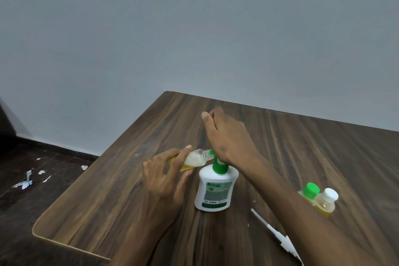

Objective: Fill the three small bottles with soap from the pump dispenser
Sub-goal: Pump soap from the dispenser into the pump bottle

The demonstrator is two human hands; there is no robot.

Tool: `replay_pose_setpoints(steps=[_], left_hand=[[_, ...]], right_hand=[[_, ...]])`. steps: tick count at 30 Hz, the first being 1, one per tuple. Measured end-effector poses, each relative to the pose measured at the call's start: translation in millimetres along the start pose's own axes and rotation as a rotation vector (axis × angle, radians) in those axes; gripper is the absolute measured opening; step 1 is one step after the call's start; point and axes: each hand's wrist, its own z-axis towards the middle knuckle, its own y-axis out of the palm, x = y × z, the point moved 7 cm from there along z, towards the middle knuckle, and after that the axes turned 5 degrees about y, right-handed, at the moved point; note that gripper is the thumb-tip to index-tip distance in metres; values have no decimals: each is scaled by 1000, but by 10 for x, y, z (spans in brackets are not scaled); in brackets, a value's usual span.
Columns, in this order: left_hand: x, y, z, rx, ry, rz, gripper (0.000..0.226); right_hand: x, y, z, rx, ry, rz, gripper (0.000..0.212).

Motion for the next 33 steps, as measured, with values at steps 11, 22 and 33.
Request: replay_pose_setpoints(steps=[11, 22, 33], left_hand=[[-5, 9, -4, -4, 3, 4, 47], [-8, 5, -7, 2, 2, -5, 47], [1, 6, -2, 0, 3, 2, 45]], right_hand=[[28, 58, -9, -49, 19, 23, 43], [0, -8, -3, -6, -12, 26, 43], [23, 25, -14, -50, 6, 70, 42]])
